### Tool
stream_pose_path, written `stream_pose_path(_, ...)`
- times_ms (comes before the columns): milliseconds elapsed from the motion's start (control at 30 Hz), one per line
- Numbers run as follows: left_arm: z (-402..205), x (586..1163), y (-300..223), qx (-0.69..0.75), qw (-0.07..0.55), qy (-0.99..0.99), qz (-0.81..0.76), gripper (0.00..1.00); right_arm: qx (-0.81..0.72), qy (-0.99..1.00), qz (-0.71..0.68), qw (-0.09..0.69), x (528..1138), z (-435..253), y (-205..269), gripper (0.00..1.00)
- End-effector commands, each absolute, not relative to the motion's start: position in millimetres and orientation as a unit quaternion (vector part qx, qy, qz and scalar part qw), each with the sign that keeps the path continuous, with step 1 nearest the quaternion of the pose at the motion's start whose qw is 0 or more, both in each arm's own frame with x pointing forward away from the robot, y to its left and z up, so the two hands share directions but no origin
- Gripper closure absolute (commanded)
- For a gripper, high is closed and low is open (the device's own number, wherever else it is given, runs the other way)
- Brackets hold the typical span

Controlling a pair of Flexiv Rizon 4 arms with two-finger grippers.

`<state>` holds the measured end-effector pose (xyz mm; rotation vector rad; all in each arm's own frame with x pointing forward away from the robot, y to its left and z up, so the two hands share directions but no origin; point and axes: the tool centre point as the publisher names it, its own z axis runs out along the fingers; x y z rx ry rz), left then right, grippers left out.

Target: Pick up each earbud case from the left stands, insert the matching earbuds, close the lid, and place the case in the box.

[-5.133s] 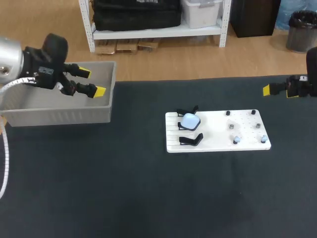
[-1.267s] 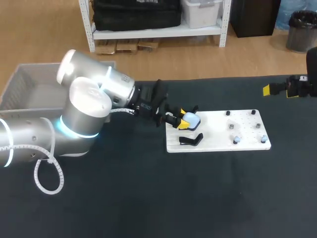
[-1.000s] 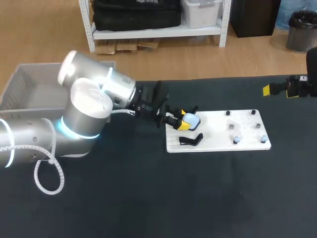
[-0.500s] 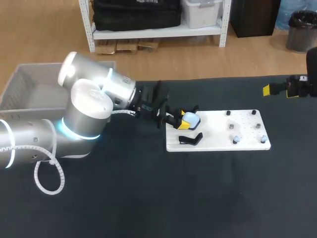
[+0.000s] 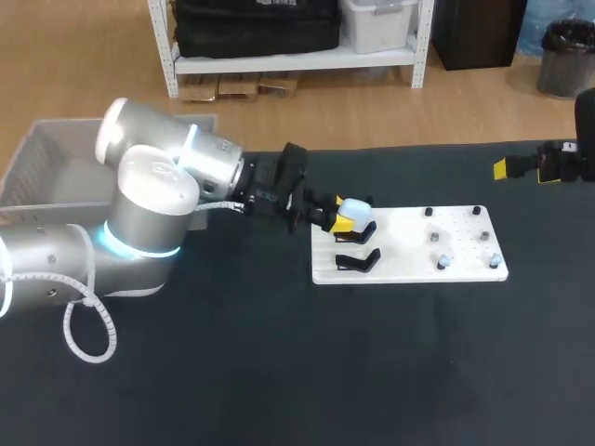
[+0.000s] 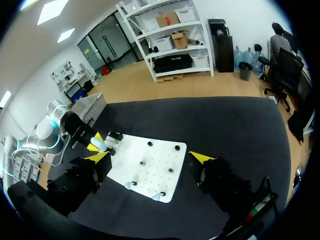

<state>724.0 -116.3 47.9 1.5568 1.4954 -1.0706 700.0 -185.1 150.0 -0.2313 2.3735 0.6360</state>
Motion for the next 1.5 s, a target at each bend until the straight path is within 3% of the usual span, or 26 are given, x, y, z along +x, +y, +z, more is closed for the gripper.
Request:
stream_pose_path(33, 67, 707, -107, 0.585, 0.393, 0.569, -0.423, 1.00, -0.088, 0.908, 0.243, 0.330, 700, 150, -185, 0.00)
stream_pose_path(200, 95, 701, -103, 0.570, 0.423, 0.551, -0.439, 1.00, -0.088, 0.908, 0.243, 0.330, 700, 150, -185, 0.00)
stream_pose_path(1033, 95, 701, -103, 0.570, 0.423, 0.551, -0.439, 1.00, -0.088, 0.908, 0.243, 0.330, 700, 150, -185, 0.00)
stream_pose_path(1500, 94, 680, -134, 0.559, 0.443, 0.510, -0.482, 1.00, -0.088, 0.908, 0.243, 0.330, 700, 150, -185, 0.00)
